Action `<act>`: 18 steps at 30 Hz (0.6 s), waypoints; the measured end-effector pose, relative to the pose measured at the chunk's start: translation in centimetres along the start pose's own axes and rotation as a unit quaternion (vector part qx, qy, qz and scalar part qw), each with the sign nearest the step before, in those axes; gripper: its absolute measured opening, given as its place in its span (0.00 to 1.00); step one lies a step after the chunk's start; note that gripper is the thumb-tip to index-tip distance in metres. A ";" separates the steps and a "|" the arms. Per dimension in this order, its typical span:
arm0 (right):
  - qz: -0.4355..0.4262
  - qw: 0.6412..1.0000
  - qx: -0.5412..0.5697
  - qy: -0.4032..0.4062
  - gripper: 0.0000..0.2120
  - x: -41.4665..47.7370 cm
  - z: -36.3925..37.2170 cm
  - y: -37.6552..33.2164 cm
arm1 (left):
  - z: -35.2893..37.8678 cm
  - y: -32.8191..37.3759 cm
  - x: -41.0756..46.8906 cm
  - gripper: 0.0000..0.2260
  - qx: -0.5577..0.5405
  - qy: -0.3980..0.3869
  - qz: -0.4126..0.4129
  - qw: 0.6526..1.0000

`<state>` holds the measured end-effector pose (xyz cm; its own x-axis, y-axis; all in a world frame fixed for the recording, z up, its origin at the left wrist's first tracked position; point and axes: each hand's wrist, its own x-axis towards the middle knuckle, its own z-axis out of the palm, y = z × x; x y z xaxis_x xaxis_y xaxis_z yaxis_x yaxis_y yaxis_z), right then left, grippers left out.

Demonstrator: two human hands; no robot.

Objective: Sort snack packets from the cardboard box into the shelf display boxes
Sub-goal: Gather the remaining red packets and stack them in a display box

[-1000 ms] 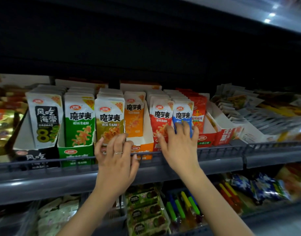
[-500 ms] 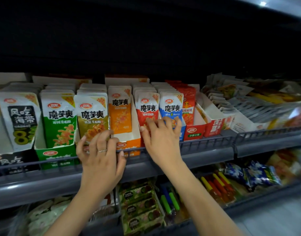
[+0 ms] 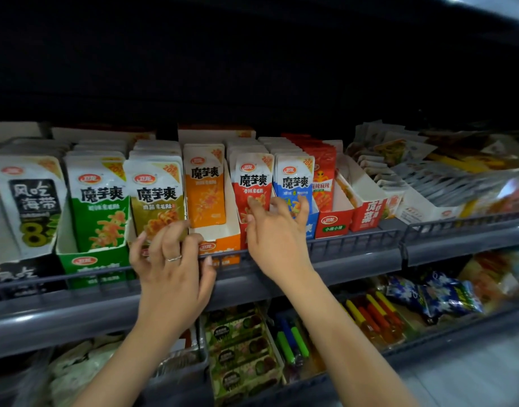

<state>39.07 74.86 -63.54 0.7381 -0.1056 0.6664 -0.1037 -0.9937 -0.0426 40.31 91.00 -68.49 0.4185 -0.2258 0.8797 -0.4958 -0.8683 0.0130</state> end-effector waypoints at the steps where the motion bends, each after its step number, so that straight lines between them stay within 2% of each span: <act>1: -0.002 1.000 0.009 -0.021 0.21 0.0 -0.2 0.1 | 0.0 0.0 0.0 0.12 -0.002 -0.002 0.000 1.000; 5: -0.011 0.999 0.038 -0.020 0.24 0.0 -0.3 0.4 | -0.3 0.0 0.4 0.10 -0.014 -0.010 -0.018 1.000; 10: -0.021 0.990 0.129 0.045 0.14 -0.1 -0.7 1.1 | -1.8 0.1 2.0 0.08 -0.004 -0.007 -0.065 0.998; 13: -0.060 0.982 0.178 0.026 0.12 -0.1 -1.4 1.2 | -1.9 0.0 2.6 0.09 -0.005 -0.026 -0.079 0.997; 18: -0.103 0.979 0.178 0.011 0.09 -0.4 -0.9 1.1 | -1.3 0.2 2.8 0.09 -0.016 -0.038 -0.070 0.997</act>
<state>38.06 73.83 -63.16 0.7035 0.0946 0.7044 0.2874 -0.9443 -0.1602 40.42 90.73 -65.43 0.5414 -0.1372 0.8295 -0.4512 -0.8799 0.1490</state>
